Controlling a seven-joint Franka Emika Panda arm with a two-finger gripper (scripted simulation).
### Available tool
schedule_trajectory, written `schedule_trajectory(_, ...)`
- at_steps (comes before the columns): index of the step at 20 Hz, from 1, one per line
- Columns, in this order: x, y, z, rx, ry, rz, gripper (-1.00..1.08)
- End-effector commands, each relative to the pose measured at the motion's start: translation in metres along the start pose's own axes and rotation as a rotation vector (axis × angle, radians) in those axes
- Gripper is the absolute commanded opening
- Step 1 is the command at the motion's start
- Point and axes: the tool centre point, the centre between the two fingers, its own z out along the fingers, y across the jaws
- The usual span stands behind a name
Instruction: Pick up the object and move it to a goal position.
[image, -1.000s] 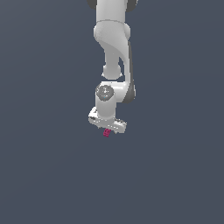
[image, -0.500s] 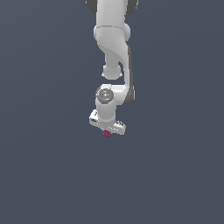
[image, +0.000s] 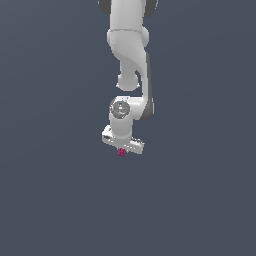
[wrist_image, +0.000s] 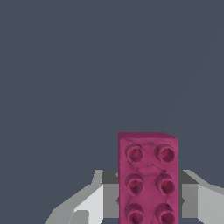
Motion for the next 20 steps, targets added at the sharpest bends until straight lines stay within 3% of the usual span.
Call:
schedule_trajectory(1,0.0,0.0,-0.003,0.0,0.001,0.0,-1.0)
schedule_trajectory(10,-0.01,0.004,-0.036,0.001,0.0,0.0,-1.0)
schedule_trajectory(20,-0.03,0.013,-0.116,0.001,0.0,0.0,-1.0)
